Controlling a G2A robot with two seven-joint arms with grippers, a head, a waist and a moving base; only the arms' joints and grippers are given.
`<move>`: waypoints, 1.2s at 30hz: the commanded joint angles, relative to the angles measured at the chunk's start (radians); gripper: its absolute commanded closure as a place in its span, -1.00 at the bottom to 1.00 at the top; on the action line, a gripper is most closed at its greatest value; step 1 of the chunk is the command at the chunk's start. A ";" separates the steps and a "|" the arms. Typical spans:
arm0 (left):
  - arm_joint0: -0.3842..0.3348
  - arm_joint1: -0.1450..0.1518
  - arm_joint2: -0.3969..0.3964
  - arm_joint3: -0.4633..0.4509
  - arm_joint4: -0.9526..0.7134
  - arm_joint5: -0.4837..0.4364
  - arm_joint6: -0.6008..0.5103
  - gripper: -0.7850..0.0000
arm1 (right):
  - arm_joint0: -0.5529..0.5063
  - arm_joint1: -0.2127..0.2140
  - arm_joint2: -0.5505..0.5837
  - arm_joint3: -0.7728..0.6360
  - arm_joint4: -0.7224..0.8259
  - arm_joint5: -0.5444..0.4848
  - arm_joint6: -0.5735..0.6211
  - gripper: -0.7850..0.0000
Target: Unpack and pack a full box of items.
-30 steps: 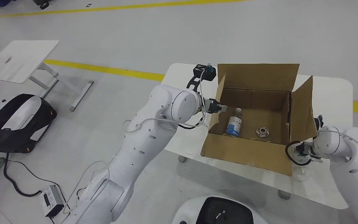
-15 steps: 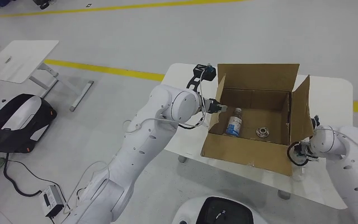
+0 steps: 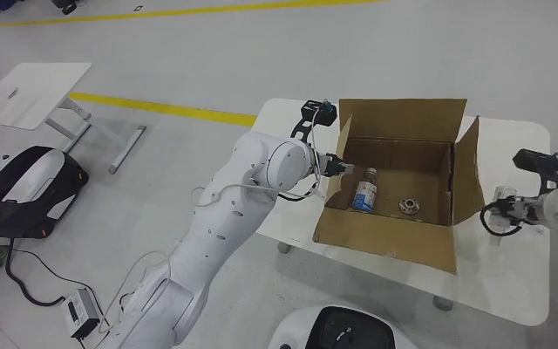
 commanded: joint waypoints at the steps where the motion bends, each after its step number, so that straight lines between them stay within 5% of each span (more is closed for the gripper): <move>1: 0.000 0.000 0.000 0.000 0.000 0.000 0.000 -1.00 | -0.032 0.016 0.110 -0.107 0.025 -0.006 0.029 1.00; 7: 0.000 0.000 0.000 0.000 0.000 0.000 0.000 -1.00 | -0.080 0.041 0.311 -0.343 0.169 -0.019 0.062 1.00; 14: 0.000 0.000 0.000 0.000 0.000 0.000 0.000 -1.00 | -0.052 0.043 0.324 -0.463 0.382 -0.040 0.034 1.00; 24: 0.000 0.000 0.000 0.000 0.000 0.000 0.000 -1.00 | 0.058 0.029 0.074 -0.462 0.392 0.045 -0.111 1.00; 36: 0.000 0.000 0.000 0.000 0.000 0.000 0.000 -1.00 | 0.180 -0.046 -0.312 -0.079 0.380 0.209 -0.370 1.00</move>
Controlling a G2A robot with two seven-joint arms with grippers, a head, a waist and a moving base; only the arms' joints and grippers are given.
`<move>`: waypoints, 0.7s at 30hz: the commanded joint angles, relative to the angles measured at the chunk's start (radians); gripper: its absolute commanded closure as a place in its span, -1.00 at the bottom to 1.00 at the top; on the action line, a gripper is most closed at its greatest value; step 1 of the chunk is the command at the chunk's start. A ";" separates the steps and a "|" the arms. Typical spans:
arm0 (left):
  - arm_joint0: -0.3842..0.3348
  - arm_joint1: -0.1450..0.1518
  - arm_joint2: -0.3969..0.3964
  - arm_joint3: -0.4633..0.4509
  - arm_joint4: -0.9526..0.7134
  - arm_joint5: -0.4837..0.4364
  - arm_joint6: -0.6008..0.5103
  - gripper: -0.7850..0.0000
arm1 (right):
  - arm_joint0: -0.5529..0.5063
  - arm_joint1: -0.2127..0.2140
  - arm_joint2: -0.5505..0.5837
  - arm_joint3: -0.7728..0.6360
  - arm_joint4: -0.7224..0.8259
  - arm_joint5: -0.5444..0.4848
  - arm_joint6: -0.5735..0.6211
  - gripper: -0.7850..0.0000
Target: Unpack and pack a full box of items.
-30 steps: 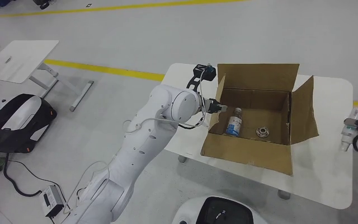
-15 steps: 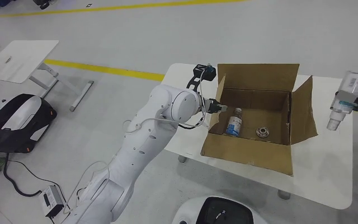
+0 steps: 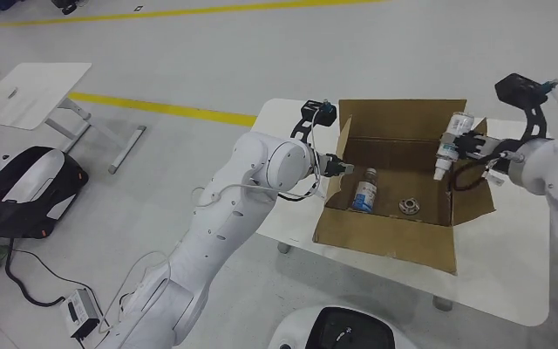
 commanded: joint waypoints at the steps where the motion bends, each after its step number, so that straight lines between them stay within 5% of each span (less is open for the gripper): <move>1: 0.000 0.000 0.000 0.000 0.000 0.000 0.000 -1.00 | 0.018 -0.016 -0.072 0.074 -0.009 0.014 -0.020 1.00; 21: 0.000 0.000 0.000 0.000 0.000 0.000 0.000 -1.00 | 0.152 -0.191 -0.464 0.521 -0.069 0.067 -0.102 1.00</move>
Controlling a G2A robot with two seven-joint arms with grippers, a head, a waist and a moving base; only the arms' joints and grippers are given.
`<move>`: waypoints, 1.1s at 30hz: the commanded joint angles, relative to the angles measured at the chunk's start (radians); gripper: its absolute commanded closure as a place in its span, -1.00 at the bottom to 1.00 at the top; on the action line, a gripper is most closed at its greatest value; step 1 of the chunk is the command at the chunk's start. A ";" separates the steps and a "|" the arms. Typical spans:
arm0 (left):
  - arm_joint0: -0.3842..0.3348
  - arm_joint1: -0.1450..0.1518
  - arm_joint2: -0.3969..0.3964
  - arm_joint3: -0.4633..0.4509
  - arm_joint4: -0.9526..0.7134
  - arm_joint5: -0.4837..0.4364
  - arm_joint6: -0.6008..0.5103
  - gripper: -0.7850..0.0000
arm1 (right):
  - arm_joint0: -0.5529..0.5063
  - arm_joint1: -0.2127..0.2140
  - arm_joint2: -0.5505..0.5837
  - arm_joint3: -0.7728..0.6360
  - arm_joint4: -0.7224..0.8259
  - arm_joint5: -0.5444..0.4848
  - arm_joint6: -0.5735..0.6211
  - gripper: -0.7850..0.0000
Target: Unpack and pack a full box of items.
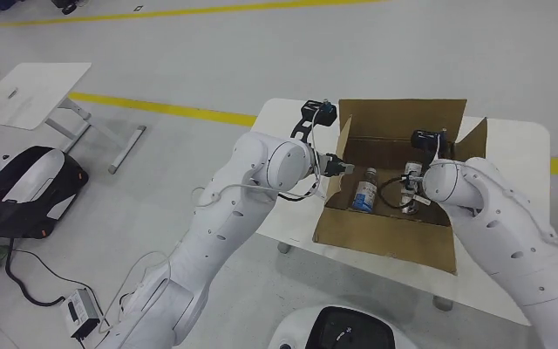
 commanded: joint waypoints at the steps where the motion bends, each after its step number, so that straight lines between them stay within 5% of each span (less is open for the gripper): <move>1: 0.000 0.000 0.000 0.000 0.000 0.000 0.000 -1.00 | 0.007 -0.015 -0.016 0.036 0.002 -0.003 -0.009 1.00; 3: 0.000 0.000 0.000 0.000 0.000 0.000 0.000 -1.00 | 0.014 -0.031 -0.029 0.074 0.010 -0.012 -0.015 0.18; 6: 0.000 0.000 0.000 0.000 0.000 0.000 0.000 -1.00 | 0.028 -0.052 -0.044 0.122 0.015 -0.027 -0.023 -0.07; 9: 0.000 0.000 0.000 0.000 0.000 0.000 0.000 -1.00 | 0.043 -0.068 -0.046 0.157 0.024 -0.048 -0.024 -0.83; 14: 0.000 0.000 0.000 0.000 0.000 0.000 0.000 -1.00 | 0.065 -0.082 -0.034 0.186 0.023 -0.054 -0.030 -0.92; 16: 0.000 0.000 0.000 0.000 0.000 0.000 0.000 -1.00 | 0.073 -0.083 -0.023 0.192 0.024 -0.058 -0.029 -0.87; 18: 0.000 0.000 0.000 0.000 0.000 0.000 0.000 -1.00 | 0.082 -0.081 -0.001 0.189 0.032 -0.068 -0.034 -0.58; 21: 0.000 0.000 0.000 0.000 0.000 0.000 0.000 -1.00 | 0.100 -0.064 0.057 0.159 0.039 -0.093 -0.046 0.40; 22: 0.000 0.000 0.000 0.000 0.000 0.000 0.000 -1.00 | 0.104 -0.054 0.081 0.137 0.030 -0.107 -0.052 0.86; 23: 0.000 0.000 0.000 0.000 0.000 0.000 0.000 -1.00 | 0.103 -0.041 0.106 0.110 0.018 -0.123 -0.057 1.00; 33: 0.000 0.000 0.000 0.000 0.000 0.000 0.000 -1.00 | -0.111 0.129 0.493 -0.411 -0.189 -0.444 0.020 1.00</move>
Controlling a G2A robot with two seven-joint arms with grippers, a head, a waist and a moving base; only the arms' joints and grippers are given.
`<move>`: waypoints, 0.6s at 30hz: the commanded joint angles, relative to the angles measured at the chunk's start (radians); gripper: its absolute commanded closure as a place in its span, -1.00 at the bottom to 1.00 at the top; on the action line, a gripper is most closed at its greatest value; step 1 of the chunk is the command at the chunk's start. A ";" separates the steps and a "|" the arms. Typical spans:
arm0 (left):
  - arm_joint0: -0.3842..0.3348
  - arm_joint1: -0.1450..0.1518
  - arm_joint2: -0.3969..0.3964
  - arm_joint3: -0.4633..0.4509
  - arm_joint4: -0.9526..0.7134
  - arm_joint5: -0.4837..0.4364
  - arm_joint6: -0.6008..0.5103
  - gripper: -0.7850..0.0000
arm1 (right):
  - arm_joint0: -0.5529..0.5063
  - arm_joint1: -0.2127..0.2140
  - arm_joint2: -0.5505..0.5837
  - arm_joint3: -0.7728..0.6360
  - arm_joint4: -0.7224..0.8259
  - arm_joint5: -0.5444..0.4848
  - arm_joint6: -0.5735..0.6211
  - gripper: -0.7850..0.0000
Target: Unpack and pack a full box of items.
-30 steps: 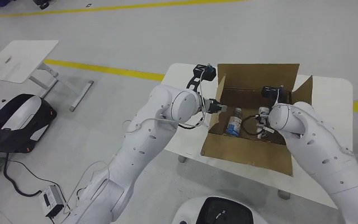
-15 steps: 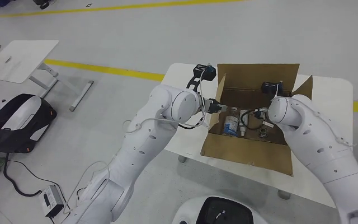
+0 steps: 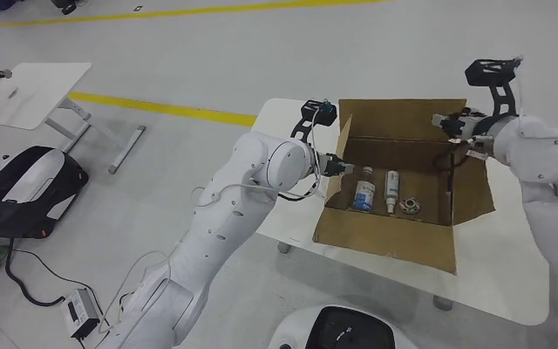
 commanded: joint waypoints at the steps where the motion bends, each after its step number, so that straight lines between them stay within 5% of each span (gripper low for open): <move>1: 0.000 0.000 0.000 0.000 0.000 0.000 0.000 -1.00 | -0.060 0.023 0.070 -0.086 -0.035 -0.069 0.016 1.00; 11: 0.000 0.000 0.000 0.000 0.000 0.000 0.000 -1.00 | -0.267 0.093 0.362 -0.241 0.056 -0.368 0.064 1.00; 18: 0.000 0.000 0.000 0.000 0.000 0.000 0.000 -1.00 | -0.271 0.095 0.370 -0.240 0.064 -0.371 0.068 1.00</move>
